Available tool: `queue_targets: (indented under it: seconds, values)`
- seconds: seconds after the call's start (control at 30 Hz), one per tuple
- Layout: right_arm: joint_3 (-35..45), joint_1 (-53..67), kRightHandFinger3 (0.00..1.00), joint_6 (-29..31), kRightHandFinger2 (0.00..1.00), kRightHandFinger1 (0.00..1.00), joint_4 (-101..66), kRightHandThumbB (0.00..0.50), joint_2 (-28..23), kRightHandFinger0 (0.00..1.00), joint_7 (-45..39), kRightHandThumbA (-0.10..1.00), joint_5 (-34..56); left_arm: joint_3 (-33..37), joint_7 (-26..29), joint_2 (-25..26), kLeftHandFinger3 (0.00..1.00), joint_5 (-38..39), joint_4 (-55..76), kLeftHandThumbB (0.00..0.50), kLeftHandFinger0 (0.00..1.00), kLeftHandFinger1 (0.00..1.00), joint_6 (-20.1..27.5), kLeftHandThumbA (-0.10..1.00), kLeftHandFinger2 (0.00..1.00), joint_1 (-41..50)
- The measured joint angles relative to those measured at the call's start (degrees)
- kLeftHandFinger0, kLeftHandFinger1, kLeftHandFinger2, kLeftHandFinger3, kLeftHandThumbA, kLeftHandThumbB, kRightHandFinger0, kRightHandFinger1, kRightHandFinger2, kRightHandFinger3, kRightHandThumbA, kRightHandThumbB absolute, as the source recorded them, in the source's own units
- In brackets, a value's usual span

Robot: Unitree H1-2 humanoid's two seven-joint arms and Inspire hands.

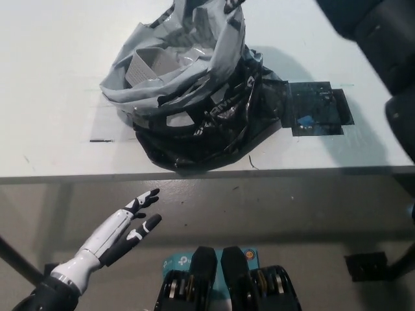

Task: Use the right hand to pick up a small rectangular container and put it into a plastic bag and lift the bag

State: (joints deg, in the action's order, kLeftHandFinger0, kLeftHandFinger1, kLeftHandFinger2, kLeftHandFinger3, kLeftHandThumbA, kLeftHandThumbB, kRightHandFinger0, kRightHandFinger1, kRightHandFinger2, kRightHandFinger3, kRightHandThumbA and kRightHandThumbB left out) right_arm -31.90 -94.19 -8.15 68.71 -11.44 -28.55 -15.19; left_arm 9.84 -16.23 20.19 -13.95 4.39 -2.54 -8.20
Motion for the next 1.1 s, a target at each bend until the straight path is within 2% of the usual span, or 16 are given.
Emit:
queue_targets:
  seconds: [0.03, 0.1, 0.17, 0.27, 0.37, 0.47, 0.57, 0.6, 0.67, 0.73, 0.87, 0.9, 1.0, 1.03, 1.1]
  values:
    - [1.23, 0.15, 1.0, -0.22, 1.0, 1.0, -1.31, 0.477, -0.44, 1.0, -0.27, 0.9, 0.2, 0.15, 0.0, 0.0, 1.0, -0.21, 0.0, 0.101, 0.93, 0.99, 0.0, 1.0, 1.0, 0.1]
    - [3.83, 0.55, 1.0, -0.64, 1.0, 1.0, -4.13, 0.481, -1.29, 1.0, -0.67, 0.89, 0.83, 0.4, 0.0, -0.01, 1.0, -0.48, 0.0, 0.1, 0.93, 0.99, 0.0, 1.0, 1.0, 0.22]
    - [8.03, 1.56, 1.0, -0.7, 1.0, 1.0, -8.65, 0.497, -2.37, 1.0, -1.16, 0.97, 2.18, 0.48, 0.0, -0.01, 1.0, -0.69, 0.0, 0.1, 0.94, 0.99, 0.02, 1.0, 1.0, 0.28]
    - [11.31, 2.81, 1.0, -0.72, 1.0, 1.0, -13.61, 0.47, -3.3, 1.0, -1.19, 1.0, 3.28, 0.48, 0.01, -0.01, 1.0, -0.83, -0.01, 0.104, 0.95, 0.99, 0.02, 1.0, 1.0, 0.31]
    - [14.46, 4.74, 1.0, -0.81, 1.0, 1.0, -20.33, 0.482, -4.17, 1.0, -1.18, 1.0, 3.97, 0.46, 0.02, -0.04, 1.0, -0.88, -0.04, 0.107, 0.94, 0.99, 0.02, 1.0, 1.0, 0.49]
    - [16.36, 6.04, 1.0, -1.05, 1.0, 1.0, -24.82, 0.431, -4.66, 1.0, -1.18, 1.0, 4.33, 0.46, 0.02, -0.12, 1.0, -1.0, -0.04, 0.106, 0.96, 1.0, 0.02, 1.0, 1.0, 0.78]
    - [19.18, 8.01, 1.0, -1.34, 1.0, 1.0, -30.89, 0.431, -5.08, 1.0, -1.16, 1.0, 5.23, 0.46, 0.02, -0.18, 1.0, -1.1, -0.11, 0.119, 0.97, 1.0, 0.0, 1.0, 1.0, 1.26]
    - [20.4, 9.21, 1.0, -1.46, 1.0, 1.0, -33.76, 0.407, -5.29, 1.0, -1.15, 1.0, 5.58, 0.46, 0.02, -0.23, 1.0, -1.11, -0.16, 0.13, 0.98, 1.0, 0.0, 1.0, 1.0, 1.37]
    - [22.12, 11.37, 1.0, -1.71, 1.0, 1.0, -37.84, 0.411, -5.51, 1.0, -1.14, 1.0, 6.12, 0.42, 0.03, -0.26, 1.0, -1.11, -0.26, 0.13, 0.99, 1.0, -0.03, 1.0, 1.0, 1.39]
    - [23.45, 13.49, 1.0, -1.91, 1.0, 1.0, -40.88, 0.388, -5.59, 1.0, -1.14, 1.0, 6.5, 0.3, 0.03, -0.29, 1.0, -1.1, -0.38, 0.128, 1.0, 1.0, -0.08, 1.0, 1.0, 1.38]
    - [26.56, 20.03, 1.0, -2.57, 1.0, 1.0, -48.95, 0.395, -6.05, 1.0, -1.14, 1.0, 7.76, -0.03, 0.03, -0.35, 1.0, -1.05, -0.78, 0.131, 1.0, 1.0, -0.14, 1.0, 1.0, 1.34]
    - [27.04, 21.24, 1.0, -2.77, 1.0, 1.0, -50.56, 0.42, -6.14, 1.0, -1.14, 1.0, 7.97, -0.06, 0.03, -0.35, 1.0, -1.04, -0.87, 0.091, 1.0, 1.0, -0.14, 1.0, 1.0, 1.34]
    - [28.82, 27.22, 1.0, -3.57, 1.0, 1.0, -56.7, 0.437, -6.43, 1.0, -1.13, 1.0, 8.79, -0.16, 0.03, -0.38, 1.0, -1.04, -1.27, 0.092, 1.0, 1.0, -0.13, 1.0, 1.0, 1.34]
    - [29.7, 30.76, 1.0, -3.89, 1.0, 1.0, -59.72, 0.43, -6.46, 1.0, -1.12, 0.97, 9.26, -0.19, 0.03, -0.39, 1.0, -1.04, -1.43, 0.101, 1.0, 1.0, -0.13, 1.0, 1.0, 1.34]
    - [30.65, 35.13, 1.0, -4.32, 1.0, 1.0, -62.9, 0.354, -6.45, 1.0, -1.03, 0.9, 10.02, -0.23, 0.03, -0.39, 1.0, -1.04, -1.61, 0.093, 1.0, 1.0, -0.14, 1.0, 1.0, 1.33]
